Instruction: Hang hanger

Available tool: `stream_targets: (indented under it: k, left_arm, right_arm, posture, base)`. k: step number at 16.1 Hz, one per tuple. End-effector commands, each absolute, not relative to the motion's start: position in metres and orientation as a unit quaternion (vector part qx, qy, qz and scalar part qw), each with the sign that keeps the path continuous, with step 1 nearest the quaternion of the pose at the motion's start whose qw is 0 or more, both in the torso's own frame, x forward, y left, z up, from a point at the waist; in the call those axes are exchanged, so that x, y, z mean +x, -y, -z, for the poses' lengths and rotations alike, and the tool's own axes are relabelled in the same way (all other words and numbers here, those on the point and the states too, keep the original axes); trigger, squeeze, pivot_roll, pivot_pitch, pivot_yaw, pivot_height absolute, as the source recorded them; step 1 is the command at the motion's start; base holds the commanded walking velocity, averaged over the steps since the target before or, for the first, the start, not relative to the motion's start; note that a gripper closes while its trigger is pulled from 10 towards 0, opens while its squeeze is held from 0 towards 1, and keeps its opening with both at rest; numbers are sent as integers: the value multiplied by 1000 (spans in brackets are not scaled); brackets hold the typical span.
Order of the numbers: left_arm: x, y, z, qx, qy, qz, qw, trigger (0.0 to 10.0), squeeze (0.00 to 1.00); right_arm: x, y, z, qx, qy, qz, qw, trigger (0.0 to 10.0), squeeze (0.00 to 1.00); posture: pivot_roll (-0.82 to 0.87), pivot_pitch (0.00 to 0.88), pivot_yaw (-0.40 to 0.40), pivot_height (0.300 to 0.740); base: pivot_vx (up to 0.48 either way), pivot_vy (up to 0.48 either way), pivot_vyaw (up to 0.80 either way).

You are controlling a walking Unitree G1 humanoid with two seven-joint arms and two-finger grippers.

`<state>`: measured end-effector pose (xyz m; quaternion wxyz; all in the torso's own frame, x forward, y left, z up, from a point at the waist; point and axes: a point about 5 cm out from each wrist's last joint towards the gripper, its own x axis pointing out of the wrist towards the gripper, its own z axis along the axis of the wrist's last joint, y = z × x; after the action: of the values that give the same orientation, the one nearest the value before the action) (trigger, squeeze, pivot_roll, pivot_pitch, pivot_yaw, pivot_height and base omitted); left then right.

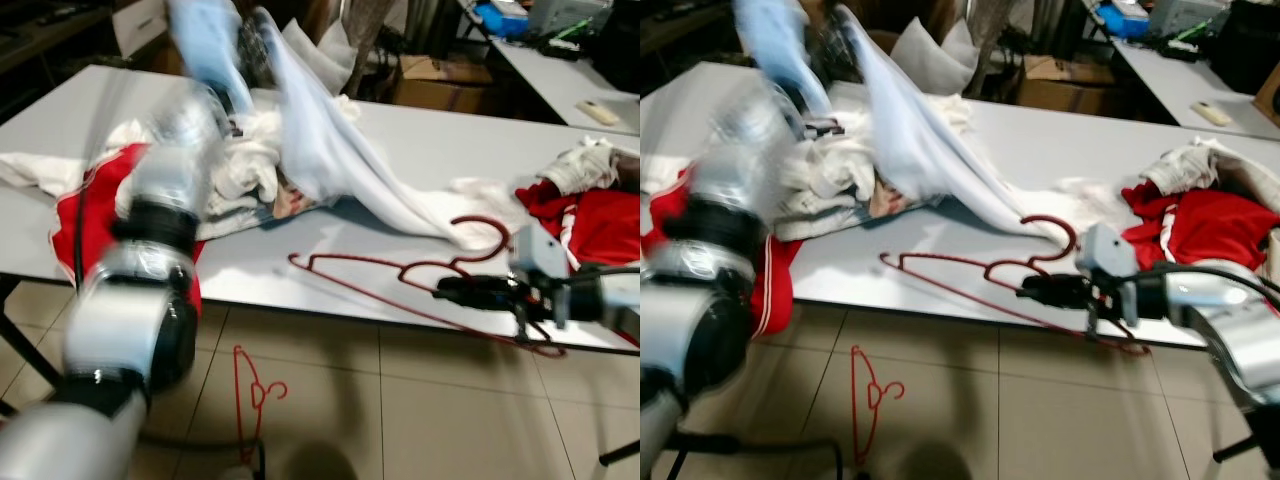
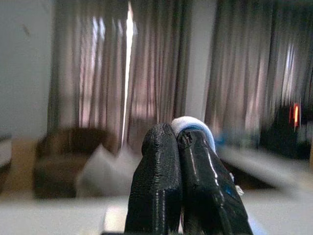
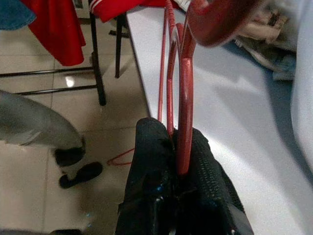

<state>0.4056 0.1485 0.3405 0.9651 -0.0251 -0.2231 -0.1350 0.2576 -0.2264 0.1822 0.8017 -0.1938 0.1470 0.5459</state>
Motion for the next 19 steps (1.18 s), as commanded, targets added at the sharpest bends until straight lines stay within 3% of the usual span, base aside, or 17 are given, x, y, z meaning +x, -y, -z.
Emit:
stream_targets:
  k: [1, 4, 6, 8, 10, 14, 16, 19]
  left_arm:
    - [396, -156, -376, -54, 287, 136, 947, 10000, 0]
    - [382, -143, -403, -23, 320, 214, 923, 10000, 0]
    - [377, -130, -401, -17, 310, 270, 911, 10000, 0]
    - [368, -117, -395, 1, 293, 333, 896, 10000, 0]
    - [367, -116, -392, 4, 284, 344, 895, 10000, 0]
    - [372, -130, -384, 8, 268, 307, 913, 10000, 0]
    - [368, -129, -381, -8, 260, 325, 909, 10000, 0]
    - [354, -120, -374, 1, 244, 390, 888, 10000, 0]
  right_arm:
    - [256, 235, -192, -202, -146, -530, 811, 10000, 0]
    - [256, 263, -192, -268, -208, -456, 823, 10000, 0]
    - [268, 266, -195, -261, -200, -412, 850, 10000, 0]
    - [288, 246, -191, -241, -172, -400, 868, 10000, 0]
    - [293, 230, -187, -222, -163, -424, 863, 10000, 0]
    - [296, 203, -184, -210, -151, -501, 826, 10000, 0]
    - [297, 197, -176, -205, -170, -518, 813, 10000, 0]
    - [328, 181, -144, -223, -209, -453, 838, 10000, 0]
  posture:
    - [-147, 0, -40, 740]
    - [-138, 0, -37, 740]
    - [-139, 0, -34, 740]
    - [-128, 0, -40, 740]
    - [-122, 0, -44, 740]
    - [-101, 0, -61, 740]
    - [-101, 0, -61, 740]
    - [-104, 0, -60, 740]
  base:
    - [0, 0, 0]
    - [0, 0, 0]
    - [0, 0, 0]
    - [0, 0, 0]
    - [0, 0, 0]
    - [0, 0, 0]
    - [0, 0, 0]
    - [0, 0, 0]
